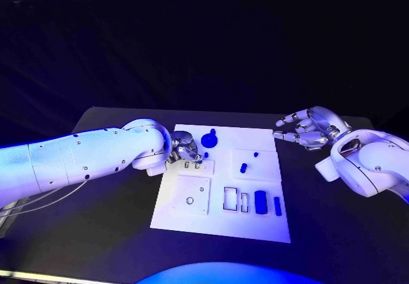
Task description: Assemble the parts on the task board
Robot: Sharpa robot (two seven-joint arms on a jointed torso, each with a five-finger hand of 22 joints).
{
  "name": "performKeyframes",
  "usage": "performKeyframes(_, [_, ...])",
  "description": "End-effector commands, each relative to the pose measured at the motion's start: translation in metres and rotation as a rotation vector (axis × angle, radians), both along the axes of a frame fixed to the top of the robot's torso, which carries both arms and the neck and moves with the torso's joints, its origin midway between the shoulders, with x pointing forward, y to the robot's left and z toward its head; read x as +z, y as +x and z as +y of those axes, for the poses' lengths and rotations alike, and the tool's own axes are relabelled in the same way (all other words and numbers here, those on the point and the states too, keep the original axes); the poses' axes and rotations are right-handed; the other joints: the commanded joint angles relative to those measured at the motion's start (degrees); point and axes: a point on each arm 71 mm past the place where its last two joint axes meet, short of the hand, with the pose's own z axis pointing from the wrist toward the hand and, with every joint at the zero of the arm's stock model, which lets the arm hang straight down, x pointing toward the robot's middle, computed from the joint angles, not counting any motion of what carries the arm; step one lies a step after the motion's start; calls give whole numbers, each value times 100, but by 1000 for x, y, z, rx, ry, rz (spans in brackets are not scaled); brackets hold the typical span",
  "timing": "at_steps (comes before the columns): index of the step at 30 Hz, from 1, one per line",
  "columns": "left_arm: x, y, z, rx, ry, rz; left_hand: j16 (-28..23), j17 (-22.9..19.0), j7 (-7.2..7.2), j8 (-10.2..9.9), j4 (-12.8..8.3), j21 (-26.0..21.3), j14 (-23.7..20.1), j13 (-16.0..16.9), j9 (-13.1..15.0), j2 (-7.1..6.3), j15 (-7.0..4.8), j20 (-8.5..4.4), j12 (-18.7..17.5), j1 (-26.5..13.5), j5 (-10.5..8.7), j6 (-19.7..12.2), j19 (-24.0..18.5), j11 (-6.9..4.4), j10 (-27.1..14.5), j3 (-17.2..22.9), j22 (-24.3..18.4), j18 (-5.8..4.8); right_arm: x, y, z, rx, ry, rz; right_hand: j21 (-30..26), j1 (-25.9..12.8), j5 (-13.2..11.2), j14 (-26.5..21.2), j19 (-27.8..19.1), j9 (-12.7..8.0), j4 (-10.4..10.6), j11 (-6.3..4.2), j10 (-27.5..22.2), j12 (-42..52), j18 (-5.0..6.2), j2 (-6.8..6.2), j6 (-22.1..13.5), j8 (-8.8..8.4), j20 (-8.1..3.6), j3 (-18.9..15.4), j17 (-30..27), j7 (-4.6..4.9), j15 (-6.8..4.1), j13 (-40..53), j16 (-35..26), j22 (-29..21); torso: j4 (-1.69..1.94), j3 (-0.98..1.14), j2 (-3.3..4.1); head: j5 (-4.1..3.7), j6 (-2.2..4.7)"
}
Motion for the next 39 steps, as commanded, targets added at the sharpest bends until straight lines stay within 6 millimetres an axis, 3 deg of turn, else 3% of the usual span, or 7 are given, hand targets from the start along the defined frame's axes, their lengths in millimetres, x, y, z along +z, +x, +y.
performKeyframes(1, [3,0,-4,-58,-10,-82,37,1509,-101,-42,-950,23,606,65,-13,-15,-5,27,1,91,4,121,35,5,-2,914,56,-107,-1,-1,1,18,-2,1,-16,-2,-19,479,0,8,0,-39,5,0,-2,68,43,33,-38,28,973,2,-27,583,-33,541,-2,1,-4,-5,-31])
performKeyframes(16, [-10,-2,1,-82,16,-58,37,1509,-99,-66,-932,29,606,58,-24,-31,-2,32,-3,133,1,140,41,8,-2,891,69,-110,-1,-1,1,18,-1,2,-20,-15,-20,478,-1,6,-5,-41,5,-2,-2,75,38,42,-40,27,968,0,-29,580,-35,540,-12,7,0,-5,-99])
performKeyframes(39, [-15,-4,3,-117,49,6,37,1509,-93,-125,-904,25,606,-29,-51,-61,7,45,-46,216,-9,171,33,15,-49,851,60,-107,-2,-1,-1,12,-1,0,-27,-17,-20,479,-5,5,-9,-42,3,-4,0,76,35,47,-42,27,968,-1,-30,577,-35,536,-9,7,-2,-30,-97])
